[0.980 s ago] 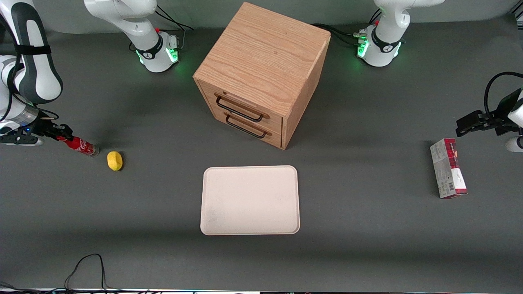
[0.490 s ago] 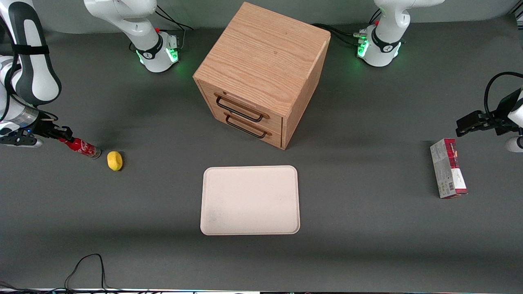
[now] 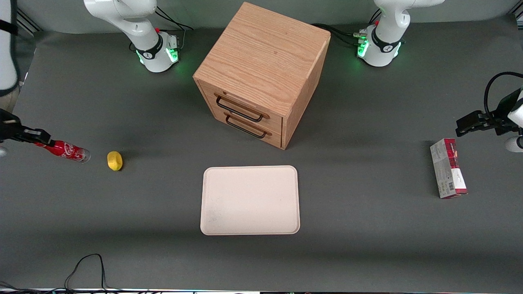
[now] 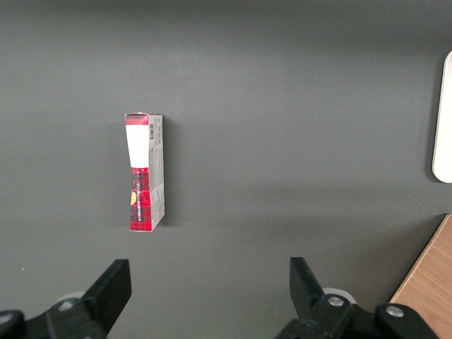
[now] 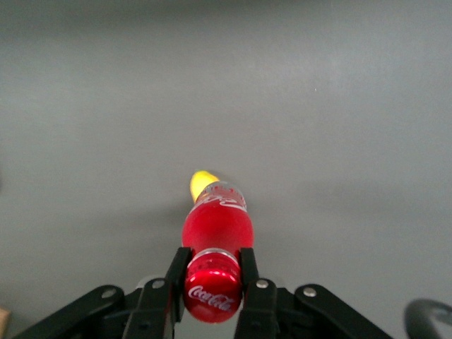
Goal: Place coke bottle on tray
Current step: 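Lift the bottle and carry it with the right gripper toward the cream tray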
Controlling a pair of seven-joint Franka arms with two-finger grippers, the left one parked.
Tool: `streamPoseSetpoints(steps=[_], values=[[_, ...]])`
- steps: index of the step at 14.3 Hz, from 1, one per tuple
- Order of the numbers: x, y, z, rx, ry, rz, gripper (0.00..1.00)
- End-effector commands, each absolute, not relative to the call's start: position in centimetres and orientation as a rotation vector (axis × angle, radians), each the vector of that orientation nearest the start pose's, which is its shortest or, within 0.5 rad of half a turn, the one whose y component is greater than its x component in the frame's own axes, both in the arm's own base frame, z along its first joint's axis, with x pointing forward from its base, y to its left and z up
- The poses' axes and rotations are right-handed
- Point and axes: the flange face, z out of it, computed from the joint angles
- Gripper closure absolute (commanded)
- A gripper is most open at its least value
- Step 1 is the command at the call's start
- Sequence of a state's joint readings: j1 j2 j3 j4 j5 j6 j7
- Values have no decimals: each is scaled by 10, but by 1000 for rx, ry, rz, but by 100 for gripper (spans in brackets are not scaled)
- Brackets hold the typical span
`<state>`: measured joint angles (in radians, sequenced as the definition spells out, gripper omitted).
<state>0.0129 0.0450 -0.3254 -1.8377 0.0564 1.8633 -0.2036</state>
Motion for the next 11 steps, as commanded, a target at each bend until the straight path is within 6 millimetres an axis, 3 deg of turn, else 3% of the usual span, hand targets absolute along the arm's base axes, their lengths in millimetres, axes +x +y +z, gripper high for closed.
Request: streamPoseSetpoints(steps=[1,3,5,8,11], values=[[577,-136,581,-3100,235,21,100],[590,-100,628,-3106,261,36,100],[600,-65,656,-3106,254,54,100],[624,2,659,-3132,258,36,100],[642,80,638,-3144,240,24,100]])
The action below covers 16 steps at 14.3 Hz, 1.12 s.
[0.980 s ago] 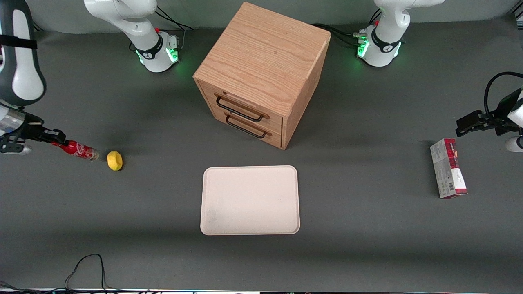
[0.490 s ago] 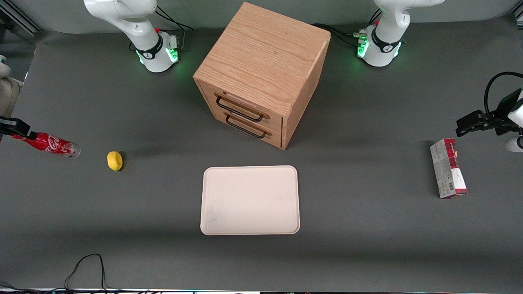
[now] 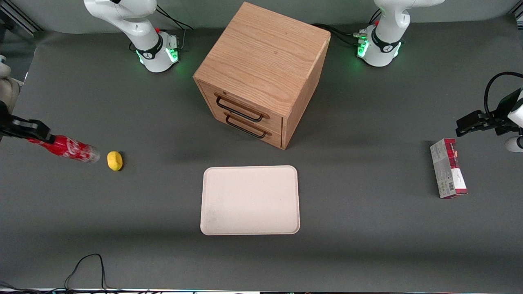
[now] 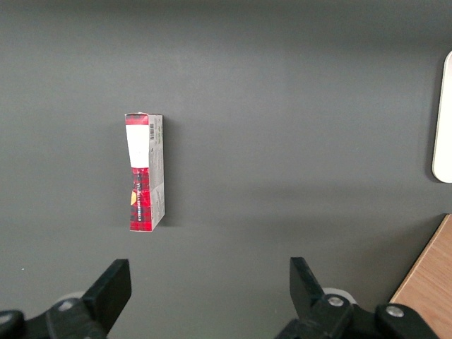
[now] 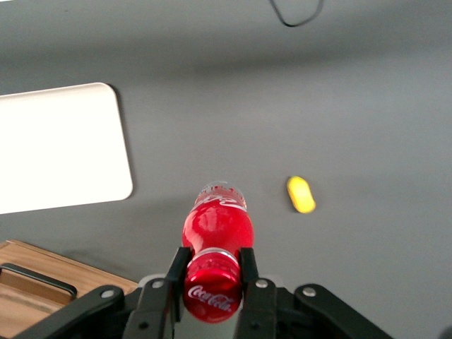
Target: Place coke bottle on tray
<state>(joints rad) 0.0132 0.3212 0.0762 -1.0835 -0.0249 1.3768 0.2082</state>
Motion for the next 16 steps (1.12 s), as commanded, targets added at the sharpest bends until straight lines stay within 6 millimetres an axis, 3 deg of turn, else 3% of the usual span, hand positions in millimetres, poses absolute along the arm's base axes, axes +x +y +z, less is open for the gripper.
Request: streamPoseSetpoints(steps=[1,6,10,16], values=[[647,104,634,-3127,246,-17,100],[679,217,559,-3106,189,-127,100],[688,288,487,-3149,126,-193,100],[717,309,380,-3114,65,-217,100]])
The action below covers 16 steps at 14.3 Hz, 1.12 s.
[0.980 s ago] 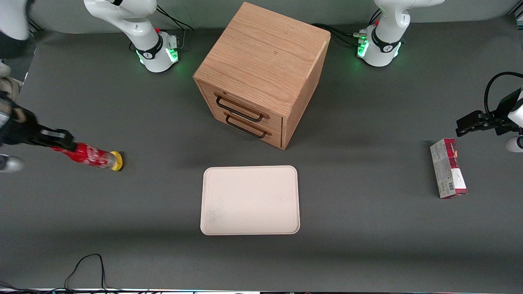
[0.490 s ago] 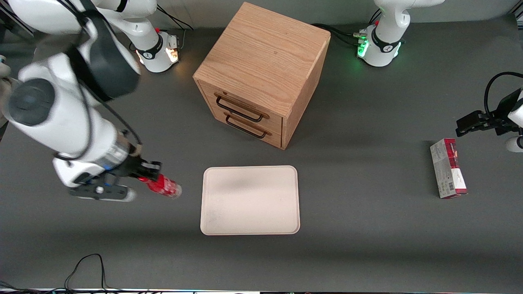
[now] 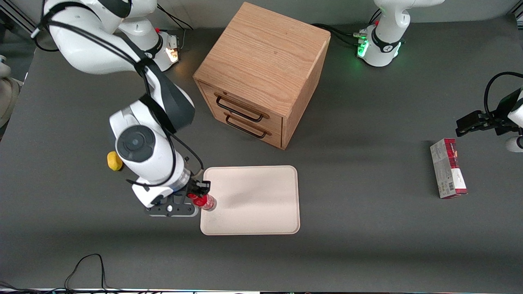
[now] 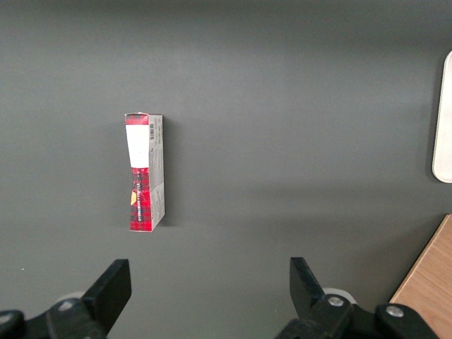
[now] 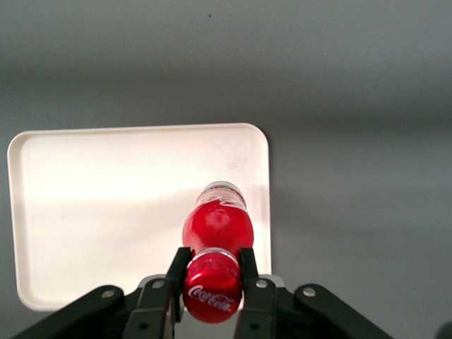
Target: Place coke bottle on tray
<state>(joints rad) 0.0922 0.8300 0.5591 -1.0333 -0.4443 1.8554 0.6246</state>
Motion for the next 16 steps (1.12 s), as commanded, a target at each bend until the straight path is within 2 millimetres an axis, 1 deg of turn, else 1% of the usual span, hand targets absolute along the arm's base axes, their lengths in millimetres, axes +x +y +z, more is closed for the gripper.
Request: streamPoseSetpoints(steps=[1,4,5,7,9,10,12,13,14,16], values=[[721,303,367,-3140,75,-218,100],[723,296,348,-3174,38,-193,100],[722,297,341,-3175,30,-191,100],[724,295,338,-3167,36,-214,100],[723,298,328,-3159,31,-225,100],[723,296,324,-3161,40,-230,59],[724,294,323,-3163,44,-234,12],[722,296,321,-3168,34,-230,0],[722,296,322,-3169,30,-231,0],[723,295,335,-3162,35,-258,0]])
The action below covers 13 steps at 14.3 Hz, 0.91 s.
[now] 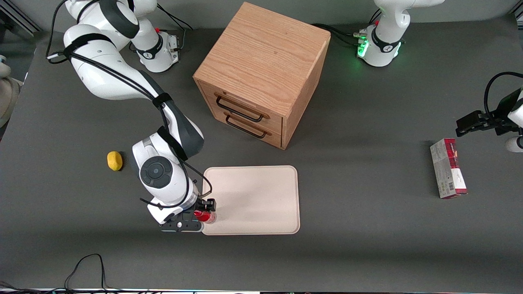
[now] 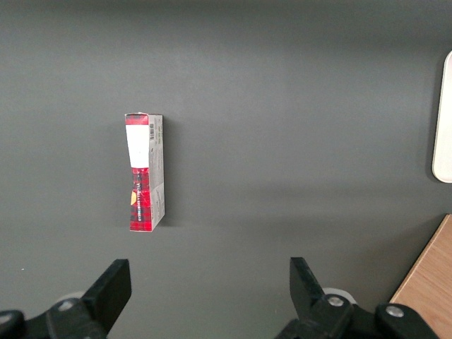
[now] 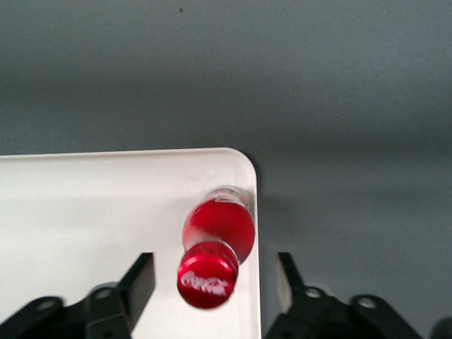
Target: Place coke bottle on tray
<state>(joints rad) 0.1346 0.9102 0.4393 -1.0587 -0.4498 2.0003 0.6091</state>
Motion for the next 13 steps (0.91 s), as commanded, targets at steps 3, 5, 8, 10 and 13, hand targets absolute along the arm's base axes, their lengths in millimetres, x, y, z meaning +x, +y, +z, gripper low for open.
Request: streamPoseSetpoints(steps=[3,5,8,10,13], values=[[718,292,377,-3165,38,-307,0],[705,266,395,-3212,82,-291,0],[675,194,452,-3164,90,-209,0],[648,146,474,-3197,67,-191,0],[597,95,513,-3180,89,-149,0]])
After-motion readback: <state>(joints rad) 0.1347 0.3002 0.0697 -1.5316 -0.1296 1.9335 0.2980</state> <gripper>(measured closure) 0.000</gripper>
